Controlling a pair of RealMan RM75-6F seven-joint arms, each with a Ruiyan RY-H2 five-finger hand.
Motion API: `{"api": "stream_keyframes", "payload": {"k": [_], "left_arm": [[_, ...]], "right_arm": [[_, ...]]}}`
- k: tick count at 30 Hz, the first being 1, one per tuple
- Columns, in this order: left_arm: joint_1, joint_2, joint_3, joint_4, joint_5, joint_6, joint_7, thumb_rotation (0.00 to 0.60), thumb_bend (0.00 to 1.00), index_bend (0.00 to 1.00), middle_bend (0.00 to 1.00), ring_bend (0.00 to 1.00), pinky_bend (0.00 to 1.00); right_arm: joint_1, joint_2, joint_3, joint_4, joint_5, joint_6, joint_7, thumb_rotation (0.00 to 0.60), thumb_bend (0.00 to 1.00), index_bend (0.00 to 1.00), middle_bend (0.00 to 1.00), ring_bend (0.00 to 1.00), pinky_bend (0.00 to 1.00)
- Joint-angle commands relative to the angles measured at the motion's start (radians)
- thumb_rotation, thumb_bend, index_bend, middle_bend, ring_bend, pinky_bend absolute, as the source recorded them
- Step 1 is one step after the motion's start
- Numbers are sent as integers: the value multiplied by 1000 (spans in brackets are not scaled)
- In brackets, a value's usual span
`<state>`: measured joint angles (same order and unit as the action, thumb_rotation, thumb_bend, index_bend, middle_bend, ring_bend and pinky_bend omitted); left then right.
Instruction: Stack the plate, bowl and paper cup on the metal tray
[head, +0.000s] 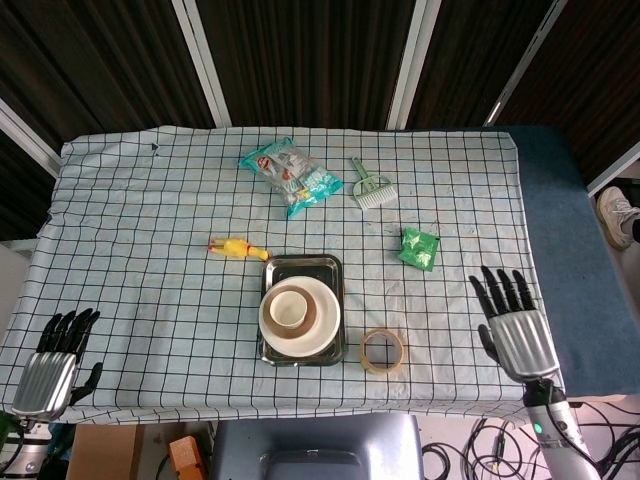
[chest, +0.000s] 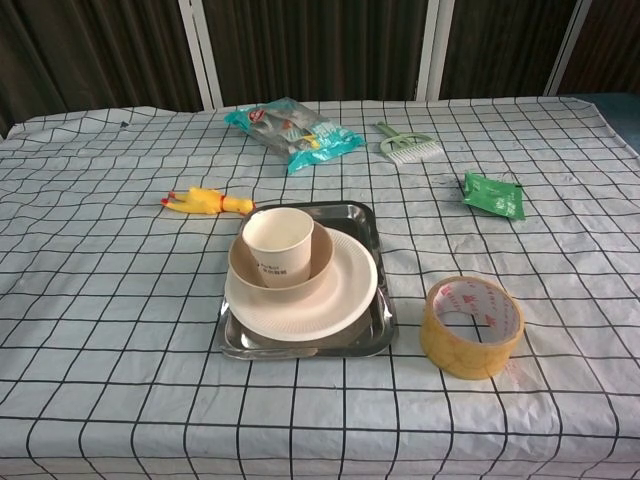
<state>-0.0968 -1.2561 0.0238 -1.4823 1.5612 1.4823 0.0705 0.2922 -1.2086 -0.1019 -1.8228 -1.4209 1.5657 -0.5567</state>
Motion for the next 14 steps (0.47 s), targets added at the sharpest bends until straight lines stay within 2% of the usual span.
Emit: {"api": "stream_keyframes", "payload": {"k": [1, 5, 14], "left_arm": [[-4, 7, 11, -22, -1, -20, 33, 600, 423, 0, 53, 0, 9], [3, 4, 15, -21, 24, 4, 35, 600, 423, 0, 51, 0, 8], [5, 1, 26, -14, 53, 12, 25, 600, 424, 0, 47, 0, 8]], "right_arm": [[-133, 26, -47, 84, 43, 83, 182, 600, 411, 0, 0, 0, 0], [-175, 21, -47, 151, 28, 89, 251, 600, 412, 0, 0, 0, 0], [-204, 32, -17, 150, -28, 85, 288, 600, 411, 0, 0, 0, 0]]}}
